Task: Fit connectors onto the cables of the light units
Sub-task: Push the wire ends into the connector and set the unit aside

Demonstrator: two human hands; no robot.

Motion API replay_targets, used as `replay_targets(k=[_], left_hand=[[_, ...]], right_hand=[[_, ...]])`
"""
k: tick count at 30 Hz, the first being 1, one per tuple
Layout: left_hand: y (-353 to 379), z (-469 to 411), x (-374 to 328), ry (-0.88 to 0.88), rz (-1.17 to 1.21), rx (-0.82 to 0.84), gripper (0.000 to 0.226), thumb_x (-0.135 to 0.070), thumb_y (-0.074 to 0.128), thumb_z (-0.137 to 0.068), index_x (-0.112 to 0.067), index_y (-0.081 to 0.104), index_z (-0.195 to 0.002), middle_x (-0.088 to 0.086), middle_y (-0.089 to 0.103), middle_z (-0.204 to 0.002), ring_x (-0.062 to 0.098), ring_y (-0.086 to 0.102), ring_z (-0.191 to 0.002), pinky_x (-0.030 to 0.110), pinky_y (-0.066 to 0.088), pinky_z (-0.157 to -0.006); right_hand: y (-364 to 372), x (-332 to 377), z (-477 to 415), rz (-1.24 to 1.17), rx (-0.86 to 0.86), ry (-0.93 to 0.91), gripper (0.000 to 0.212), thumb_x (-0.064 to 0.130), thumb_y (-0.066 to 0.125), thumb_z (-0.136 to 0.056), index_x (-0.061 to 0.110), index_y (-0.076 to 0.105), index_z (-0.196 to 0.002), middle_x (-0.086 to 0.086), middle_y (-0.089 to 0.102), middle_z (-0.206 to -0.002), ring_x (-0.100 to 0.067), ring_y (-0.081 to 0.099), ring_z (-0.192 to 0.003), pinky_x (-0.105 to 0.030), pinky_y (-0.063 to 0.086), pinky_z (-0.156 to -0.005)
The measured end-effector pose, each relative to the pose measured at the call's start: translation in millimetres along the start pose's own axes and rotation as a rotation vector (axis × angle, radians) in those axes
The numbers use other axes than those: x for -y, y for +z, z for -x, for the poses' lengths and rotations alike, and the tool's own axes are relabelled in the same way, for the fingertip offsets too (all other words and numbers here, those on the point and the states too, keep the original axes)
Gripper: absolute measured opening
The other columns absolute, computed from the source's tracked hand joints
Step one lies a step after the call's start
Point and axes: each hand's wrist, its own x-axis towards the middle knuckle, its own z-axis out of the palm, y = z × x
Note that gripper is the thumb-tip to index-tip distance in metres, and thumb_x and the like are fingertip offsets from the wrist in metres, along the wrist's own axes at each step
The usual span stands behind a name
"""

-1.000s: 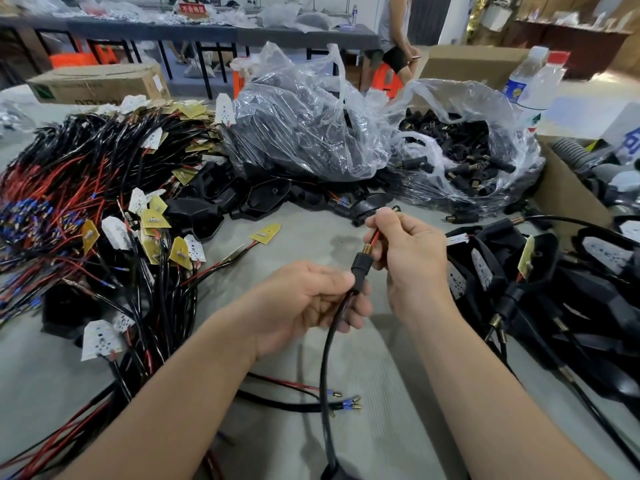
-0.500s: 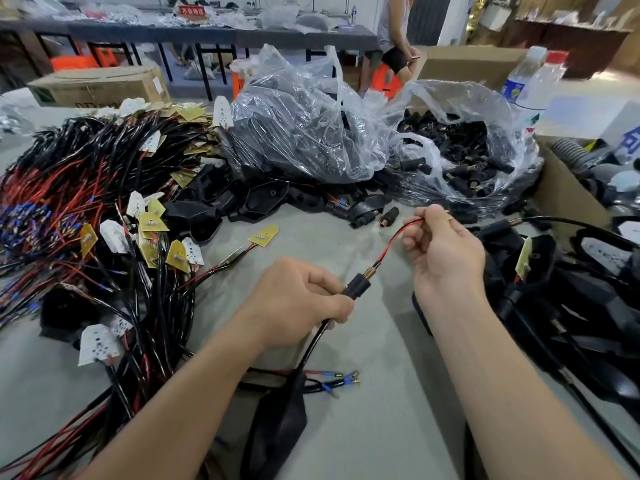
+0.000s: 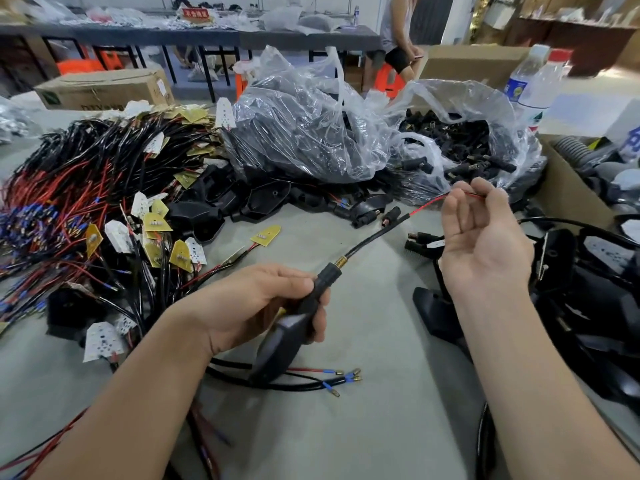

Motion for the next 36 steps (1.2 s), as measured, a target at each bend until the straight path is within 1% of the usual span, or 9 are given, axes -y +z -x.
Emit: replay_targets(k=[5, 8, 11, 15, 19, 24, 27, 31, 36], left_hand=[[4.5, -7.8, 0.1, 0.052, 0.117, -0.157, 0.023, -0.020, 0.051, -0.096, -0.003, 0.068, -0.095, 0.017, 0.065, -0.080, 0.029, 0.064, -0.069, 0.033, 0.057, -0.066], [4.3, -13.3, 0.4, 0.113, 0.043, -0.286, 0.024, -0.015, 0.049, -0.104, -0.001, 0.068, -0.100, 0.017, 0.068, -0.082, 0.027, 0.066, -0.072, 0.030, 0.057, -0.069], [3.4, -16.0, 3.0, 0.167, -0.175, -0.362, 0.023, -0.013, 0.052, -0.104, -0.001, 0.072, -0.102, 0.015, 0.072, -0.082, 0.022, 0.067, -0.072, 0.026, 0.056, -0.067], [4.9, -18.6, 2.8, 0.181, -0.211, -0.421, 0.026, -0.022, 0.054, -0.103, -0.007, 0.076, -0.103, 0.010, 0.077, -0.091, 0.016, 0.068, -0.080, 0.025, 0.057, -0.073], [3.7, -15.9, 0.4, 0.063, -0.099, -0.376, 0.047, -0.039, 0.036, -0.109, -0.014, 0.075, -0.108, 0.012, 0.078, -0.106, 0.017, 0.072, -0.088, 0.032, 0.057, -0.085], [3.2, -15.0, 0.6, 0.120, -0.077, -0.361, 0.024, -0.023, 0.056, -0.102, -0.010, 0.075, -0.107, 0.010, 0.077, -0.097, 0.016, 0.066, -0.075, 0.025, 0.057, -0.067], [1.2, -18.2, 2.4, 0.161, -0.091, -0.428, 0.024, -0.022, 0.071, -0.086, -0.015, 0.077, -0.107, 0.001, 0.074, -0.090, 0.013, 0.062, -0.076, 0.024, 0.049, -0.071], [-0.6, -21.8, 5.7, 0.220, -0.151, -0.529, 0.019, -0.010, 0.065, -0.097, -0.023, 0.077, -0.104, -0.007, 0.073, -0.082, 0.006, 0.062, -0.073, 0.024, 0.046, -0.072], [0.7, -22.1, 7.3, 0.225, -0.173, -0.452, 0.019, -0.016, 0.062, -0.100, -0.025, 0.078, -0.107, 0.004, 0.072, -0.089, 0.011, 0.056, -0.064, 0.020, 0.045, -0.057]], right_hand=[[7.9, -22.4, 21.0, 0.433, 0.088, 0.171, 0.009, 0.004, 0.065, -0.093, 0.005, 0.069, -0.101, -0.013, 0.070, -0.092, -0.019, 0.066, -0.074, -0.027, 0.056, -0.068], [10.7, -44.4, 41.9, 0.927, 0.399, 0.207, 0.013, 0.011, 0.062, -0.097, 0.010, 0.075, -0.098, -0.004, 0.072, -0.087, -0.015, 0.057, -0.073, -0.026, 0.046, -0.065], [11.0, -57.4, 55.1, 1.121, 0.633, 0.234, 0.017, 0.019, 0.061, -0.098, 0.015, 0.076, -0.092, 0.003, 0.069, -0.080, -0.011, 0.053, -0.069, -0.027, 0.044, -0.064], [12.0, -64.3, 55.8, 0.994, 0.560, 0.182, 0.020, 0.004, 0.056, -0.098, 0.015, 0.073, -0.092, -0.001, 0.067, -0.075, -0.013, 0.053, -0.066, -0.026, 0.044, -0.062], [13.0, -58.6, 46.0, 0.729, 0.486, 0.208, 0.024, -0.004, 0.048, -0.100, 0.008, 0.069, -0.100, -0.003, 0.069, -0.077, -0.014, 0.055, -0.065, -0.024, 0.050, -0.065], [9.5, -49.1, 36.9, 0.627, 0.467, 0.194, 0.022, -0.002, 0.050, -0.101, 0.006, 0.070, -0.103, -0.011, 0.068, -0.085, -0.017, 0.057, -0.068, -0.028, 0.055, -0.071], [7.8, -48.2, 36.6, 0.635, 0.459, 0.200, 0.019, -0.003, 0.053, -0.099, 0.004, 0.070, -0.103, -0.011, 0.069, -0.083, -0.020, 0.059, -0.069, -0.029, 0.056, -0.071], [6.7, -49.4, 38.2, 0.658, 0.452, 0.207, 0.020, -0.009, 0.054, -0.096, 0.004, 0.066, -0.104, -0.010, 0.070, -0.077, -0.023, 0.062, -0.067, -0.032, 0.059, -0.072], [6.1, -49.6, 38.3, 0.660, 0.470, 0.215, 0.023, -0.012, 0.053, -0.095, 0.006, 0.065, -0.102, -0.012, 0.070, -0.079, -0.023, 0.062, -0.067, -0.033, 0.059, -0.074]])
